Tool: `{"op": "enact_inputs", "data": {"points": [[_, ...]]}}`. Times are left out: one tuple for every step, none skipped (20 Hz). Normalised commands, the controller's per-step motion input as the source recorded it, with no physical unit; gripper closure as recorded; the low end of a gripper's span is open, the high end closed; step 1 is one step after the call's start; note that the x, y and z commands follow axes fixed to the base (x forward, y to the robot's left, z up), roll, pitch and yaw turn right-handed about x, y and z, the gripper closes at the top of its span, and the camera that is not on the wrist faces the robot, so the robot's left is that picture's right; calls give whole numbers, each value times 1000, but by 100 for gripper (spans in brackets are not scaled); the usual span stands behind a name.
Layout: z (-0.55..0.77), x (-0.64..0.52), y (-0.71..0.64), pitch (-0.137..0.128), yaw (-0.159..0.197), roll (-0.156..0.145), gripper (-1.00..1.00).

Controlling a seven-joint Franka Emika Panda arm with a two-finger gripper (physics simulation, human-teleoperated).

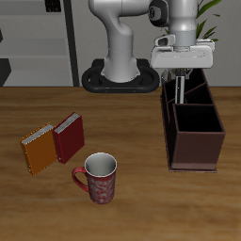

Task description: Place the striped book into the left desk caddy's front compartment and place the red book into the left desk caddy's left compartment and place the orange book into the left desk caddy's back compartment

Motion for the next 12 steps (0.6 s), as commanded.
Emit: {"op": "enact_inputs", "data": {"points": [[-106, -17, 62, 6, 17, 15, 100], [-125, -33, 70, 10, 9, 13, 100], [-167, -18, 154, 21, -2, 46, 100], [-148, 61, 109, 41, 16, 30, 100], [-154, 40, 91, 13, 32, 8, 100], [-94, 71, 45, 18, 1, 9, 100], [-125, 67, 61, 22, 10, 15, 100], [-114, 86, 44, 24, 17, -5, 100], [-91, 89, 23, 12, 7, 0, 100], [-119, 91, 47, 19, 19, 4, 100], [-102, 91, 16, 30, -11, -3, 100], [-69, 54, 24, 1, 15, 3, 100]]}}
